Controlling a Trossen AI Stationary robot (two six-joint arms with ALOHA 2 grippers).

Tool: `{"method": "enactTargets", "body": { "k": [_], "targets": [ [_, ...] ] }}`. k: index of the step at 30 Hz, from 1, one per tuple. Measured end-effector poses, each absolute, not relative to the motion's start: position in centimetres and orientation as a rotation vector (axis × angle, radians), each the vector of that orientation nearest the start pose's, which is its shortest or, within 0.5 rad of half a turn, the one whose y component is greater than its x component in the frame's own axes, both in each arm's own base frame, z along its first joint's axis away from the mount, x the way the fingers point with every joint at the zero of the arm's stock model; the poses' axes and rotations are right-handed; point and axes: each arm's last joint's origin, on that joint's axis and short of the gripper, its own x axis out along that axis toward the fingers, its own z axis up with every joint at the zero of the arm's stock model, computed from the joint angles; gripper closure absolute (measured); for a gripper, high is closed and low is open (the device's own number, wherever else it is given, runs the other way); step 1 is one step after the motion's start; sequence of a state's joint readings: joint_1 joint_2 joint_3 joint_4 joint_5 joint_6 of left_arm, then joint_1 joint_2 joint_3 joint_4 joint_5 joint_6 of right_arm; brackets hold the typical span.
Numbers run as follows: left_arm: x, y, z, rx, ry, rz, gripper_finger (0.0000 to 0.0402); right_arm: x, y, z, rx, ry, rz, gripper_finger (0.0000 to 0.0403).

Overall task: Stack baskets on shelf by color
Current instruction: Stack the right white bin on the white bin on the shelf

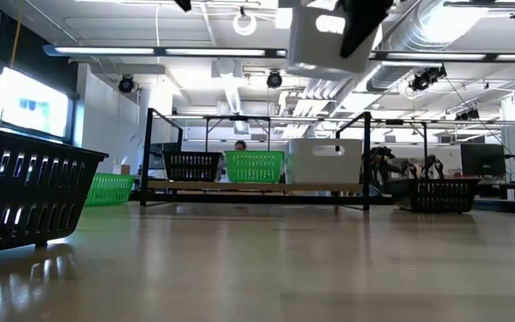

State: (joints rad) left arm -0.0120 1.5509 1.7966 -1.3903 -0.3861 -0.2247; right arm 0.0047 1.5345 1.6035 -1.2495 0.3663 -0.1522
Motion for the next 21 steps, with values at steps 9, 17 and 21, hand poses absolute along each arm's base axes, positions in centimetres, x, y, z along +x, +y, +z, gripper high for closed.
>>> {"method": "enactTargets", "body": {
  "k": [9,17,21],
  "targets": [
    [27.5,3.8,39.9,0.017,1.097,0.529,0.0284,28.7,-5.9,32.8,-0.342,1.255,-0.199,0.0403],
    [27.2,5.6,39.9,0.015,1.108,0.565,0.0284,28.7,-9.1,32.0,-0.270,1.202,-0.190,0.0403],
    [27.2,6.2,40.0,0.004,1.100,0.580,0.0284,28.4,-10.3,32.0,-0.235,1.190,-0.195,0.0403]
  ]
}}
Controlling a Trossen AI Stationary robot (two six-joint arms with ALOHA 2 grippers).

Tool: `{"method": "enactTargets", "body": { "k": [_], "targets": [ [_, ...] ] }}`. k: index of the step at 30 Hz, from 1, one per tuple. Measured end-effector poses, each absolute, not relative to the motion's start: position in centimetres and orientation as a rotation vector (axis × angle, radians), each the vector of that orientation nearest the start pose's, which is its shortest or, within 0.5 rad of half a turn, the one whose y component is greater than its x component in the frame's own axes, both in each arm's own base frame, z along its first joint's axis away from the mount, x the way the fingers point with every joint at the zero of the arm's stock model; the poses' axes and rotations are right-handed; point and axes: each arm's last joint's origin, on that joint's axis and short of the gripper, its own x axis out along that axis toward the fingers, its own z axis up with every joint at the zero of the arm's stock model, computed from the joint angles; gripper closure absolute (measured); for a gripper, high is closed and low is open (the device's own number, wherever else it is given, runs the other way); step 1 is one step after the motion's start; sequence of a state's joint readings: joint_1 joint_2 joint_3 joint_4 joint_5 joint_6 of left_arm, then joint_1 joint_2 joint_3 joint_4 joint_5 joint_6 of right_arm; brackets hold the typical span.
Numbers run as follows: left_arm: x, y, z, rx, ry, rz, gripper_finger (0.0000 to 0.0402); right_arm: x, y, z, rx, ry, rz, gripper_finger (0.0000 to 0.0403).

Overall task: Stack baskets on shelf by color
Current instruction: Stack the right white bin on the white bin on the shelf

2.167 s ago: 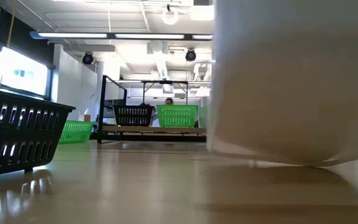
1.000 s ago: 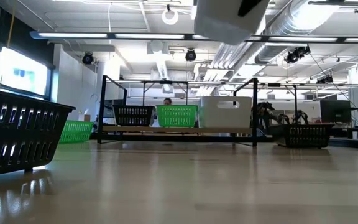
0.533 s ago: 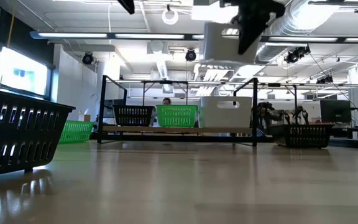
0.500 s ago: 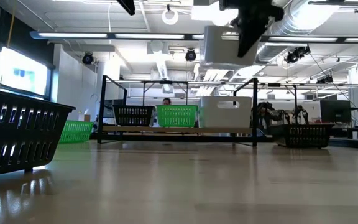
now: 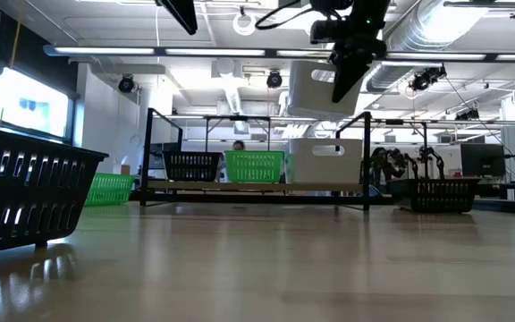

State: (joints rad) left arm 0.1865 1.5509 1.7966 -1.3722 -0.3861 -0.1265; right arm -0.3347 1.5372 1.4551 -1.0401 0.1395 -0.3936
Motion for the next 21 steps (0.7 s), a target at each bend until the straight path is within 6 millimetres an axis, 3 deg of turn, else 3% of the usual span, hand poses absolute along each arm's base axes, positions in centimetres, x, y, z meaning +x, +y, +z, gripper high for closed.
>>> {"method": "enactTargets", "body": {
  "k": [10,21],
  "targets": [
    [27.4,7.4,40.2,-0.019,1.059,0.554,0.0284,29.5,-11.3,29.9,-0.227,1.260,-0.132,0.0403],
    [27.3,7.9,40.2,-0.047,1.044,0.571,0.0284,29.5,-11.9,29.1,-0.214,1.316,-0.123,0.0403]
  ]
}}
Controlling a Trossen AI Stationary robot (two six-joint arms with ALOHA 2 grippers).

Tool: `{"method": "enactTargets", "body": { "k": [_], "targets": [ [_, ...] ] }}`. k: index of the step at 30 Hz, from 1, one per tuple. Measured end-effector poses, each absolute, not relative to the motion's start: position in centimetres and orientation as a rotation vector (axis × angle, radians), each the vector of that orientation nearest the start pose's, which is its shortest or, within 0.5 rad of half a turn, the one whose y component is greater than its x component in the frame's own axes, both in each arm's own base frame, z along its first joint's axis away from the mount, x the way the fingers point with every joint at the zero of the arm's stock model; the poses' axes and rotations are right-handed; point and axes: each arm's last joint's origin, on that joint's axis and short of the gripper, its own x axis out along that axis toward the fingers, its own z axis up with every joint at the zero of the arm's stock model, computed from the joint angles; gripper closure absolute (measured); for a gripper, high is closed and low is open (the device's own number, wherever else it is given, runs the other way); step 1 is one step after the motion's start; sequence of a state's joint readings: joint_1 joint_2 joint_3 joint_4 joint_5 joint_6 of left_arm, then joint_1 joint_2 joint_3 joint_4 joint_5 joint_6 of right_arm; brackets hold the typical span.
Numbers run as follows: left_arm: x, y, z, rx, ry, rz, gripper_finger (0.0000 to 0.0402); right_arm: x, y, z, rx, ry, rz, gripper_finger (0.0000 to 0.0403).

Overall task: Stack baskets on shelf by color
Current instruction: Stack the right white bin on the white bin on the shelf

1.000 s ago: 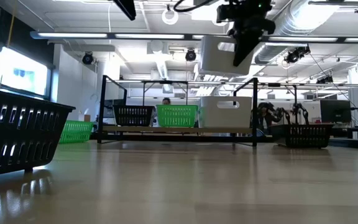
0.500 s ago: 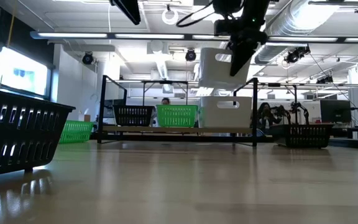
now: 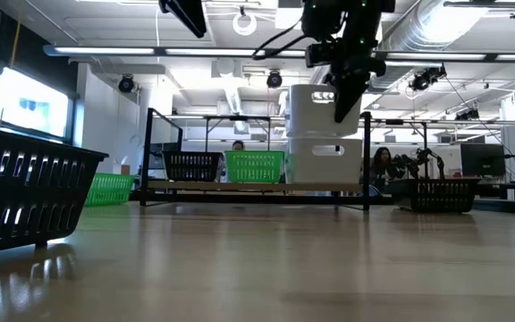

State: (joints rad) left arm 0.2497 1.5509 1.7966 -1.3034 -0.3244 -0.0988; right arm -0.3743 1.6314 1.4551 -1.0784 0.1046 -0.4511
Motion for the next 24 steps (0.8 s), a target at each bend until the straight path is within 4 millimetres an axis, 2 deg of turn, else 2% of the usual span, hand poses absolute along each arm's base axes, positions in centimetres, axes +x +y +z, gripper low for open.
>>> {"method": "enactTargets", "body": {
  "k": [6,24],
  "targets": [
    [27.5,8.0,40.3,-0.043,1.022,0.570,0.0284,29.6,-12.6,28.5,-0.195,1.339,-0.131,0.0403],
    [27.5,8.0,40.3,-0.034,1.024,0.564,0.0284,29.4,-13.1,28.3,-0.145,1.333,-0.105,0.0403]
  ]
}}
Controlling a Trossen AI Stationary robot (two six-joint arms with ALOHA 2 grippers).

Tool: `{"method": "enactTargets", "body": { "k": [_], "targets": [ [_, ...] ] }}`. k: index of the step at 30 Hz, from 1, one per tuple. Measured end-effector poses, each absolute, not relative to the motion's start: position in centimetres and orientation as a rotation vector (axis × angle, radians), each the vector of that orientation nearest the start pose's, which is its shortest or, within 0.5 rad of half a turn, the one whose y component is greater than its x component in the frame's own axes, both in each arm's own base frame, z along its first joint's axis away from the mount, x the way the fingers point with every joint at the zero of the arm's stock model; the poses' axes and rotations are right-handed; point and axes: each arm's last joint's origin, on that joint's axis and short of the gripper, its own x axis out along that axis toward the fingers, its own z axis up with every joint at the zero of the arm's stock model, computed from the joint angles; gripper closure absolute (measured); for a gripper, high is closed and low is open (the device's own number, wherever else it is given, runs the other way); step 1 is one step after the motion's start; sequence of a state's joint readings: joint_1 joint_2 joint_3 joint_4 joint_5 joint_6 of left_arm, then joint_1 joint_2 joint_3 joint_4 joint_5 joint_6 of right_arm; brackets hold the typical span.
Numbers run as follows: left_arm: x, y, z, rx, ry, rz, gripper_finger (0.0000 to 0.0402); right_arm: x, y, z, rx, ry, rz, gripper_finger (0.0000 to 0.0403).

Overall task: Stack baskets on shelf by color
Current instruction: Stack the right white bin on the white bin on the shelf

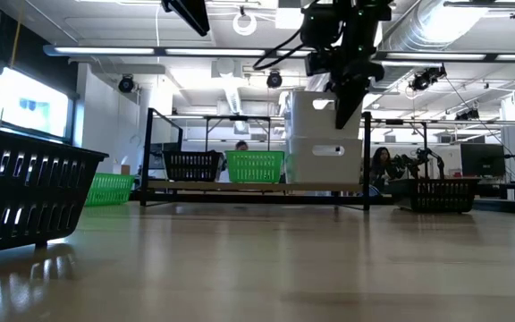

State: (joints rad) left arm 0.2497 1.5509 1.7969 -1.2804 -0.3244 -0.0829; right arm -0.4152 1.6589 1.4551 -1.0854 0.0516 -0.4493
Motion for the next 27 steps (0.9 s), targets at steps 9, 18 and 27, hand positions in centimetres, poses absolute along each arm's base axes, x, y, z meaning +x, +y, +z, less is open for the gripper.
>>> {"method": "enactTargets", "body": {
  "k": [9,18,27],
  "targets": [
    [27.5,8.0,40.3,-0.034,1.025,0.564,0.0284,29.9,-13.5,27.1,-0.129,1.371,-0.098,0.0401],
    [27.5,8.0,40.3,-0.036,1.024,0.566,0.0284,30.0,-13.6,27.1,-0.143,1.372,-0.119,0.0338],
    [27.5,8.0,40.3,-0.035,1.025,0.565,0.0284,30.2,-13.8,28.6,-0.165,1.351,-0.150,0.0295]
  ]
}}
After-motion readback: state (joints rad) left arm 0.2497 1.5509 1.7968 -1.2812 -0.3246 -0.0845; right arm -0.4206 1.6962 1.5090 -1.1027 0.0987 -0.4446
